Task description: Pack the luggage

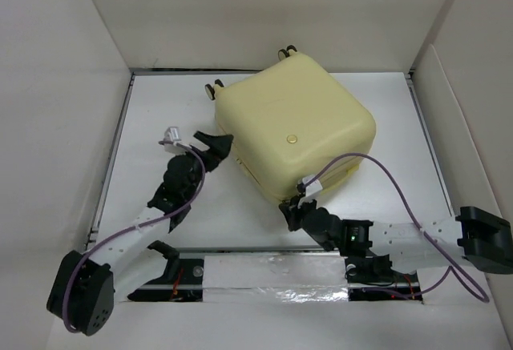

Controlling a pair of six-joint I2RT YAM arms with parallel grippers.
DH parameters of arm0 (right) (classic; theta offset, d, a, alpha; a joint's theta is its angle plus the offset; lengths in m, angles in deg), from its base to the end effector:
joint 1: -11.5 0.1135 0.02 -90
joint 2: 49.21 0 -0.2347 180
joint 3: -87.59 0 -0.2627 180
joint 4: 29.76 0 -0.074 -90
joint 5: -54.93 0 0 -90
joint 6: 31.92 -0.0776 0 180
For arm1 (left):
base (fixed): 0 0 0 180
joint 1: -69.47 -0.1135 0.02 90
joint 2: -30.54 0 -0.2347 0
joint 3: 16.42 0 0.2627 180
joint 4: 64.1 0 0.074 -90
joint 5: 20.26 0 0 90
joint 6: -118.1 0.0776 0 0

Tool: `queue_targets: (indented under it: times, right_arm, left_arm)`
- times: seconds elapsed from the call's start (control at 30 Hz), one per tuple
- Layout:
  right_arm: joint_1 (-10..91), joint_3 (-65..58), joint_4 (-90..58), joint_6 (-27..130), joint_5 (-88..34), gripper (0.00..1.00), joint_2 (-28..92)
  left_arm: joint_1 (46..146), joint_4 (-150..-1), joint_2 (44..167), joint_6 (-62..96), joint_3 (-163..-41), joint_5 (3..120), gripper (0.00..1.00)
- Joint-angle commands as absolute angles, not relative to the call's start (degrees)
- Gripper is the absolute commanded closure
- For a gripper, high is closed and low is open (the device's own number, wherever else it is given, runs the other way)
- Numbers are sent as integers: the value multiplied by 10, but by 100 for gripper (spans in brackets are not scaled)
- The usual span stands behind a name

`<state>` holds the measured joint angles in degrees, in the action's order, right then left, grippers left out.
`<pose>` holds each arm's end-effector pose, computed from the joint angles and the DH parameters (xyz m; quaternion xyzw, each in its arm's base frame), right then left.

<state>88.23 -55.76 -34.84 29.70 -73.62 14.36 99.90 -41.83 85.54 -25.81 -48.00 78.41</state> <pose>0.1101 0.2564 0.1546 -0.1514 0.7890 0.2537 0.5387 0.2449 -0.1303 0.1983 -0.1967 0.6865 -0.4286 0.5535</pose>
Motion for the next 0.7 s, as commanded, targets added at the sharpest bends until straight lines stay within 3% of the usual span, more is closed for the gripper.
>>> queue_targets:
  times: [0.0, 0.27, 0.5, 0.67]
  right_arm:
    - [917, -559, -416, 258, -654, 100, 89]
    - [923, -560, -358, 279, -636, 100, 38]
    - [923, -560, -358, 285, -616, 100, 42]
    - [923, -565, -362, 286, -612, 100, 43]
  left_arm:
    - [941, -488, 833, -260, -583, 803, 1]
    - [780, -530, 1088, -275, -787, 644, 1]
    - [762, -528, 1229, -278, -923, 570, 1]
    - [762, -466, 1283, -313, -941, 512, 1]
